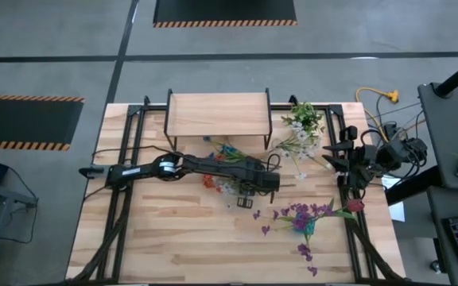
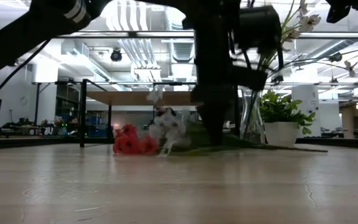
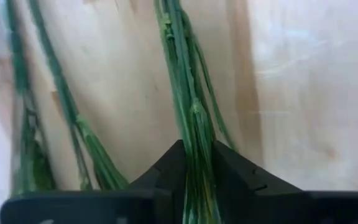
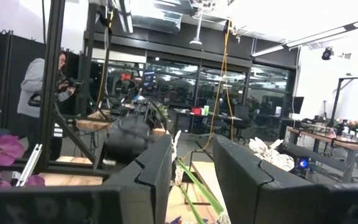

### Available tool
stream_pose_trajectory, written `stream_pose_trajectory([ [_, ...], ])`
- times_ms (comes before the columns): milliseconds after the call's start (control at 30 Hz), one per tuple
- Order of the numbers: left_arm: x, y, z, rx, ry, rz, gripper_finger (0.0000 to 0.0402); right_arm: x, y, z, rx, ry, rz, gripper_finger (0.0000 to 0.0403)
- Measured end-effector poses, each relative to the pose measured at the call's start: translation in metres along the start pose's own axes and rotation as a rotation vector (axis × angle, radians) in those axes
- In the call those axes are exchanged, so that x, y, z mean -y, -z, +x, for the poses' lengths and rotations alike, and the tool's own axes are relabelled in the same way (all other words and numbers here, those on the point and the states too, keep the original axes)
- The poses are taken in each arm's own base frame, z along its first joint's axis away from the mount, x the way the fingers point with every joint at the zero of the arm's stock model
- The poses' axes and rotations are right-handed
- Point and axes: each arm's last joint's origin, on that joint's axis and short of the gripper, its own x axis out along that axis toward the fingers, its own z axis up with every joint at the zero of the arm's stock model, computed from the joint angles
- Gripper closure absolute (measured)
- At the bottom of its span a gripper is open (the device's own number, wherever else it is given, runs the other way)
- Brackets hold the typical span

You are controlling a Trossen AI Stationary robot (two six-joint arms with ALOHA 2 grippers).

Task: Pick and place flowers into a vace then onto a shelf
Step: Put the white flowers into the blue flower vase

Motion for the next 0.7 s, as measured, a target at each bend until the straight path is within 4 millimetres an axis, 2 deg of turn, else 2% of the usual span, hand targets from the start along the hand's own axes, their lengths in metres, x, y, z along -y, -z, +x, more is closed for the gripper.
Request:
stream_pose_trajectory([
  [267,-0.002,0.005,-0.032,0.032,-0.004,0.001,0.0395,0.0,-0.001,0.0,0.007,0.002,0.004,0.0294],
  [567,-0.005,0.023,-0.064,-0.052,-0.076,-0.006,0.0399,0.0,-0.001,0.0,0.012,0.003,0.026,0.0294],
  [700,-0.008,0.031,-0.085,-0.044,-0.081,-0.011,0.0399,0.001,-0.003,0.0,0.031,0.007,0.037,0.0294],
])
